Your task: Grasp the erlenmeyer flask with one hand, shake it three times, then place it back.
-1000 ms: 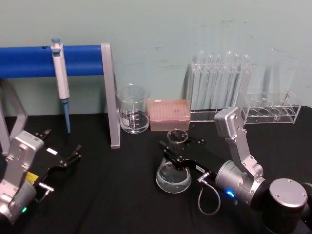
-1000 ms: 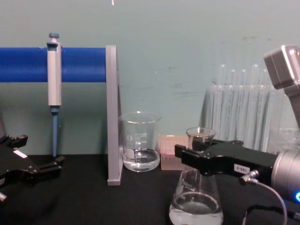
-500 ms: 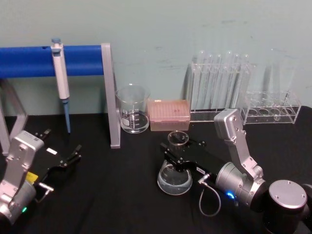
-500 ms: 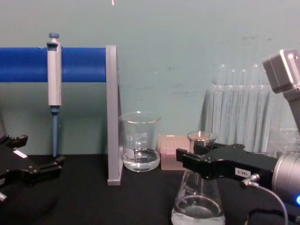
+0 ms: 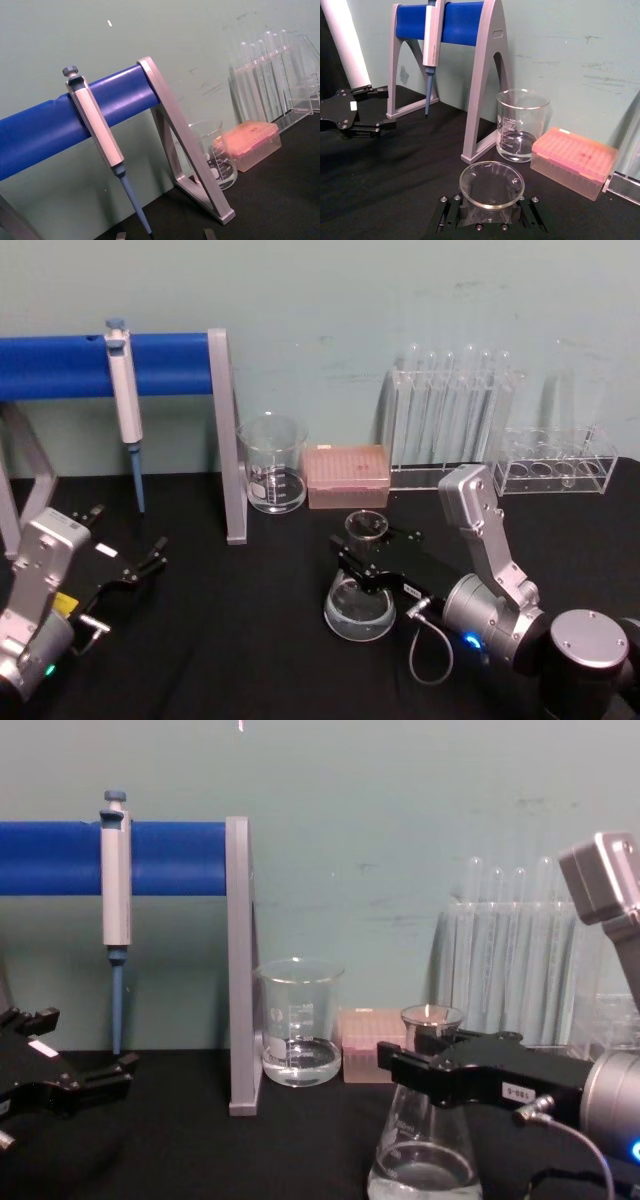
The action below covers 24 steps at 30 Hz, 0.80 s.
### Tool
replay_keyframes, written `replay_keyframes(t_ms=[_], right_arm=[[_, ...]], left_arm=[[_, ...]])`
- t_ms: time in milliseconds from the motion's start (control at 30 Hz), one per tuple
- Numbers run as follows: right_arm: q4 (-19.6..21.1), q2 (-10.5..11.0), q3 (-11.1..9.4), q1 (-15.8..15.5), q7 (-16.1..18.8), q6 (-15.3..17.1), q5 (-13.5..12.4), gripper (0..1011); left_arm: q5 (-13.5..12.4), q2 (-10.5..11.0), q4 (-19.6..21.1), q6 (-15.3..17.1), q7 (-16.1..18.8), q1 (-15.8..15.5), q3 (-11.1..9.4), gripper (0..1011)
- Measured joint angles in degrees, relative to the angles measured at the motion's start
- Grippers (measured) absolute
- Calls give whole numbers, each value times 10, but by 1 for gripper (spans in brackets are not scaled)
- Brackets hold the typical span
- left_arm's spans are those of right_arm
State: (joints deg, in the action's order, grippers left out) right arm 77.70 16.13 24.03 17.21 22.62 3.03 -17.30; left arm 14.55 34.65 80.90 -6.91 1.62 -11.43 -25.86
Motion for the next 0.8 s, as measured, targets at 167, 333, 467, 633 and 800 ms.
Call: replay_keyframes(t_ms=[167, 333, 467, 633, 800], right_arm=[[-1, 0, 0, 1, 0, 0, 3, 453], [-1, 0, 0, 1, 0, 0, 3, 453], [-1, 0, 0, 1, 0, 0, 3, 453], [-1, 0, 0, 1, 0, 0, 3, 457], [-1, 0, 0, 1, 0, 1, 3, 572]], left_arm=[[0, 0, 0, 0, 0, 0, 0, 1001], [0, 0, 0, 0, 0, 0, 0, 1001], [0, 0, 0, 0, 0, 0, 0, 1001], [0, 0, 0, 0, 0, 0, 0, 1001], [0, 0, 0, 0, 0, 0, 0, 1001]])
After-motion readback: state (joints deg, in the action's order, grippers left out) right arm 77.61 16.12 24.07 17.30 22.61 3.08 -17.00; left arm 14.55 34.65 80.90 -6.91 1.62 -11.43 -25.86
